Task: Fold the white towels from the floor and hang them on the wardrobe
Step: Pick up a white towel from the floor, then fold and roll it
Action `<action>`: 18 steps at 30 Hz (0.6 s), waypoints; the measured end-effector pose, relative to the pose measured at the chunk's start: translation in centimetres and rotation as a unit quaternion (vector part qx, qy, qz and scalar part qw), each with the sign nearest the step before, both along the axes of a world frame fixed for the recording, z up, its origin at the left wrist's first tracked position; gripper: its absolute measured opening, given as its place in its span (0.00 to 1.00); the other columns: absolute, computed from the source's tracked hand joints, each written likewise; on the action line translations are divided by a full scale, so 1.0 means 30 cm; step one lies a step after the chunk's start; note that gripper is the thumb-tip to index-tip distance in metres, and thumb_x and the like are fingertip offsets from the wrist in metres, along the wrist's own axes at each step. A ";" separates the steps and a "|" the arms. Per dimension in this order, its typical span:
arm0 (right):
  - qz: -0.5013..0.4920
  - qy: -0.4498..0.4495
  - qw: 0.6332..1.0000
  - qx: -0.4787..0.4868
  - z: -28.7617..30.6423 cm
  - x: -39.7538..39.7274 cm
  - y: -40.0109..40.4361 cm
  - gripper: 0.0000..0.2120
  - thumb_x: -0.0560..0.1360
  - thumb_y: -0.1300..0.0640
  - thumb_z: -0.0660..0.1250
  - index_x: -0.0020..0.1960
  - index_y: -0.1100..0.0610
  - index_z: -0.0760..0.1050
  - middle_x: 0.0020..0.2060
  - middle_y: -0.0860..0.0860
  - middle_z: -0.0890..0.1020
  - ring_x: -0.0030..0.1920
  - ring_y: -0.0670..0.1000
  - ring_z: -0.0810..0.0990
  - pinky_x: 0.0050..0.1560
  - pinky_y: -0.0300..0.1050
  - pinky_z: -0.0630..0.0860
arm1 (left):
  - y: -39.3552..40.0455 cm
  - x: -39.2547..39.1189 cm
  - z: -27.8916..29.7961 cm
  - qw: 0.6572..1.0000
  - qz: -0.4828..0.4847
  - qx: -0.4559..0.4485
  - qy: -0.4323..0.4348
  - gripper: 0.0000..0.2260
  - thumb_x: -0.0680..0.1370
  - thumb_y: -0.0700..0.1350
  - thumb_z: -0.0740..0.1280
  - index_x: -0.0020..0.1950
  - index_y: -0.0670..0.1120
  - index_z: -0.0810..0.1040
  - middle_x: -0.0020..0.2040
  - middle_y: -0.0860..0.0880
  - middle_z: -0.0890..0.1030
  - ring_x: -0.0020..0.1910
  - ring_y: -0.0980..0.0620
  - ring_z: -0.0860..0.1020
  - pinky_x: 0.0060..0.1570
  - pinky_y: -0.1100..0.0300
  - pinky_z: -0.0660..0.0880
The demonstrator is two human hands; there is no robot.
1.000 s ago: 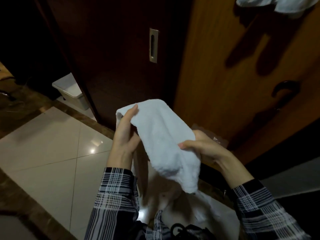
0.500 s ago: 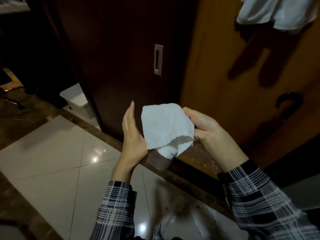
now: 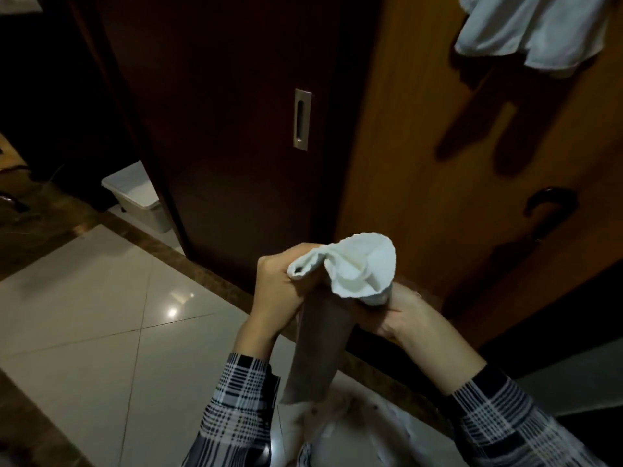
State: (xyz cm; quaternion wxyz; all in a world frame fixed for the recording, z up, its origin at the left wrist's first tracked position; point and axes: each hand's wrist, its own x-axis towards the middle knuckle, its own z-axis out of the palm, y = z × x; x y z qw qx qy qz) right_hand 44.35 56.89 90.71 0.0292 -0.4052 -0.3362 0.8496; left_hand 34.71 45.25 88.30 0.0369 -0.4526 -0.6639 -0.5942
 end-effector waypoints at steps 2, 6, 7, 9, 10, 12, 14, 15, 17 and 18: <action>0.045 -0.030 0.998 -0.041 0.008 0.015 -0.006 0.22 0.79 0.54 0.61 0.39 0.70 0.81 0.36 0.66 0.82 0.30 0.61 0.83 0.24 0.51 0.79 | 0.003 -0.004 -0.001 0.999 0.021 0.015 -0.024 0.03 0.73 0.45 0.64 0.45 0.53 0.76 0.33 0.66 0.76 0.38 0.74 0.75 0.40 0.79 0.68; 0.193 -0.126 0.957 0.175 0.010 0.050 0.039 0.31 0.79 0.38 0.49 0.51 0.63 0.77 0.36 0.63 0.83 0.32 0.56 0.84 0.28 0.44 0.79 | 0.006 -0.002 0.007 0.992 0.036 0.036 -0.114 0.07 0.71 0.45 0.70 0.40 0.58 0.77 0.33 0.68 0.79 0.34 0.69 0.77 0.36 0.75 0.71; 0.179 -0.139 0.925 0.304 0.011 0.054 0.049 0.29 0.80 0.39 0.49 0.49 0.62 0.77 0.35 0.62 0.83 0.30 0.53 0.82 0.29 0.42 0.77 | 0.007 -0.006 0.010 0.989 0.041 0.036 -0.136 0.11 0.72 0.40 0.72 0.38 0.57 0.77 0.32 0.67 0.79 0.34 0.69 0.77 0.35 0.75 0.71; 0.064 -0.085 0.803 0.587 0.025 0.072 0.074 0.18 0.81 0.47 0.57 0.45 0.58 0.78 0.36 0.57 0.83 0.32 0.49 0.80 0.34 0.44 0.74 | 0.008 -0.011 0.007 0.984 0.042 0.029 -0.173 0.15 0.72 0.35 0.72 0.36 0.55 0.78 0.30 0.65 0.80 0.33 0.68 0.77 0.35 0.74 0.72; -0.001 -0.016 0.722 0.692 0.054 0.083 0.073 0.12 0.80 0.50 0.60 0.46 0.55 0.78 0.39 0.53 0.83 0.37 0.47 0.79 0.39 0.44 0.75 | 0.009 -0.012 0.006 0.982 0.038 0.022 -0.183 0.14 0.71 0.36 0.73 0.35 0.55 0.78 0.30 0.64 0.80 0.33 0.68 0.78 0.36 0.74 0.72; -0.030 0.127 0.579 0.805 0.126 0.097 0.048 0.09 0.77 0.52 0.64 0.50 0.56 0.79 0.44 0.49 0.81 0.45 0.46 0.77 0.46 0.38 0.73 | 0.010 -0.008 0.015 0.981 0.036 0.014 -0.188 0.13 0.71 0.37 0.74 0.35 0.55 0.79 0.30 0.63 0.81 0.33 0.68 0.78 0.37 0.73 0.73; 0.019 0.158 0.455 0.876 0.167 0.088 0.015 0.12 0.73 0.50 0.68 0.49 0.59 0.79 0.44 0.50 0.80 0.47 0.49 0.75 0.48 0.40 0.70 | 0.010 -0.009 0.024 0.983 0.032 0.007 -0.183 0.12 0.71 0.37 0.73 0.36 0.55 0.79 0.31 0.63 0.81 0.34 0.68 0.78 0.37 0.72 0.73; 0.041 0.146 0.403 0.903 0.176 0.077 0.001 0.12 0.72 0.50 0.68 0.48 0.59 0.79 0.44 0.51 0.80 0.47 0.50 0.75 0.47 0.42 0.68 | 0.008 -0.007 0.033 0.984 0.029 0.000 -0.178 0.12 0.71 0.37 0.73 0.36 0.54 0.79 0.31 0.63 0.81 0.34 0.68 0.78 0.37 0.72 0.73; 0.062 0.120 0.332 0.933 0.176 0.049 -0.010 0.09 0.73 0.52 0.68 0.45 0.59 0.78 0.40 0.52 0.80 0.44 0.54 0.76 0.45 0.46 0.67 | 0.006 0.000 0.039 0.983 0.024 -0.007 -0.183 0.10 0.72 0.38 0.73 0.36 0.53 0.80 0.31 0.61 0.82 0.34 0.67 0.78 0.36 0.72 0.73; 0.057 0.115 0.309 0.942 0.175 0.041 -0.011 0.07 0.73 0.55 0.68 0.42 0.59 0.78 0.38 0.52 0.79 0.41 0.56 0.76 0.43 0.48 0.66 | 0.004 0.005 0.045 0.981 0.020 -0.007 -0.194 0.08 0.72 0.39 0.74 0.36 0.52 0.81 0.31 0.60 0.82 0.34 0.66 0.78 0.35 0.71 0.73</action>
